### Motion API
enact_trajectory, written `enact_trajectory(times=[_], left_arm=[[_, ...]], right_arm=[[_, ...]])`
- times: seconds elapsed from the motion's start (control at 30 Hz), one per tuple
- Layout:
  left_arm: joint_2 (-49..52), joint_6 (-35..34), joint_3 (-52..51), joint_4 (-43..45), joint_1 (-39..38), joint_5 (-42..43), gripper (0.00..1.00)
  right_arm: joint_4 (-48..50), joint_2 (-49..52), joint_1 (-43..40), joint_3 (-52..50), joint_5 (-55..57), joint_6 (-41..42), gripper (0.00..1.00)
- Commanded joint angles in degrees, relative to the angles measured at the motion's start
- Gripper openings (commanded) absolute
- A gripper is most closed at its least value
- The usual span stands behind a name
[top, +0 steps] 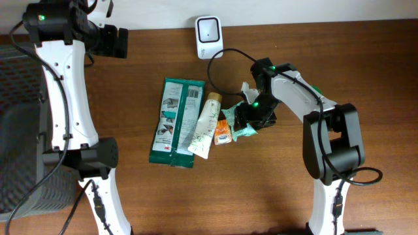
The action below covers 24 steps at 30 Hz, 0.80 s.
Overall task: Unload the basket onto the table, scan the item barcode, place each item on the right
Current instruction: 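Release the jar and move the right gripper toward the mint-green pouch, then lower the right gripper and grasp the mint-green pouch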
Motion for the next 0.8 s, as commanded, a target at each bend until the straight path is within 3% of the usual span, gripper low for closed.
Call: enact_trajectory(times=[0.0, 0.5, 0.53, 0.57, 0.77], left_arm=[[-0.3, 0.7, 0.2, 0.1, 0.4, 0.4, 0.99], [-0.3, 0.7, 0.2, 0.1, 0.4, 0.4, 0.99], [-0.3, 0.7, 0.2, 0.1, 0.4, 0.4, 0.99], [-0.3, 0.7, 0.2, 0.1, 0.4, 0.4, 0.99], [-0.3, 0.7, 0.2, 0.1, 0.4, 0.4, 0.99]], right_arm=[[0.5, 0.0, 0.0, -0.5, -1.2, -0.4, 0.72], [0.3, 0.0, 0.0, -0.5, -1.9, 0.4, 0.72], [0.3, 0.0, 0.0, -0.5, -1.6, 1.4, 0.63], [0.4, 0.0, 0.0, -0.7, -1.6, 2.7, 0.6], [1.4, 0.0, -0.8, -3.3, -1.5, 3.9, 0.6]])
